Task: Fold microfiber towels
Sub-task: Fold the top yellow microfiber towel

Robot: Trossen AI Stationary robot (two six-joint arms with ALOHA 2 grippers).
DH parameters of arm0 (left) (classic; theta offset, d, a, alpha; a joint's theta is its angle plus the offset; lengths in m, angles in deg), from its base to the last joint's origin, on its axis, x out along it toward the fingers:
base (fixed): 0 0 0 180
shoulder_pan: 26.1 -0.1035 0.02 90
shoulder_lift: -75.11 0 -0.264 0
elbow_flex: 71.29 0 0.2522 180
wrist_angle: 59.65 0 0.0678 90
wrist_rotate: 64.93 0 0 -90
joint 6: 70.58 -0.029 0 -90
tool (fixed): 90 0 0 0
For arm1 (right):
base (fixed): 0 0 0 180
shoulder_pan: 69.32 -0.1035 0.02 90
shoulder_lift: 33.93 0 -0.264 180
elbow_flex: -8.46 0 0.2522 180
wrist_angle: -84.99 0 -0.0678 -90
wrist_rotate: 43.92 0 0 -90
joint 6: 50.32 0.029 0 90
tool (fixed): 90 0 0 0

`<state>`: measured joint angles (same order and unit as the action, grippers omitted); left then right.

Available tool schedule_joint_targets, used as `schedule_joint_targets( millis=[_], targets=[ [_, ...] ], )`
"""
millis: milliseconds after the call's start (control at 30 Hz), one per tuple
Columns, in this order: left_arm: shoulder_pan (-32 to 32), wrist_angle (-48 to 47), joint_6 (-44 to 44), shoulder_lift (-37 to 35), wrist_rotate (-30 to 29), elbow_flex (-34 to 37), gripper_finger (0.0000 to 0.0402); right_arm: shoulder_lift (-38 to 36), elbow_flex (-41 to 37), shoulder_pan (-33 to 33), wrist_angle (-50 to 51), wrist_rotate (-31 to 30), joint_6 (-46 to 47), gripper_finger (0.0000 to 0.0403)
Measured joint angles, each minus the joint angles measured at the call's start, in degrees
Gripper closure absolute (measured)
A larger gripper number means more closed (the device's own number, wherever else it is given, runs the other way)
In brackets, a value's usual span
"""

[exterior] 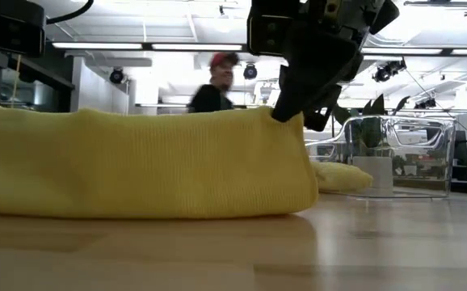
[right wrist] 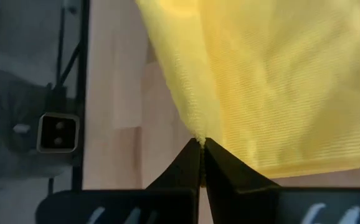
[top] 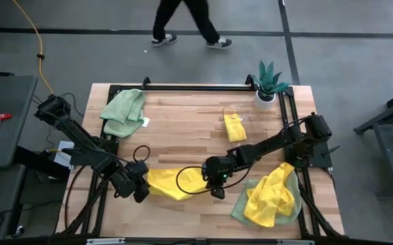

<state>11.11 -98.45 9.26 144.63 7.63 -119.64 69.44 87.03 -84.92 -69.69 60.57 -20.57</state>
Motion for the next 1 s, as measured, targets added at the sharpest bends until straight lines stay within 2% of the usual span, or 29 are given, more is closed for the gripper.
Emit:
schedule_joint_targets(
  millis=[533,1000],
  targets=[
    [0.0,-5.4,7.9,0.0,-4.3,0.0,0.0401,0.0,0.0,1.8,0.0,-5.3,3.3,0.0403],
    [0.0,-7.0,8.7,0.0,-6.4,0.0,0.0402,0.0,0.0,2.5,0.0,-7.7,4.3,0.0403]
  ],
)
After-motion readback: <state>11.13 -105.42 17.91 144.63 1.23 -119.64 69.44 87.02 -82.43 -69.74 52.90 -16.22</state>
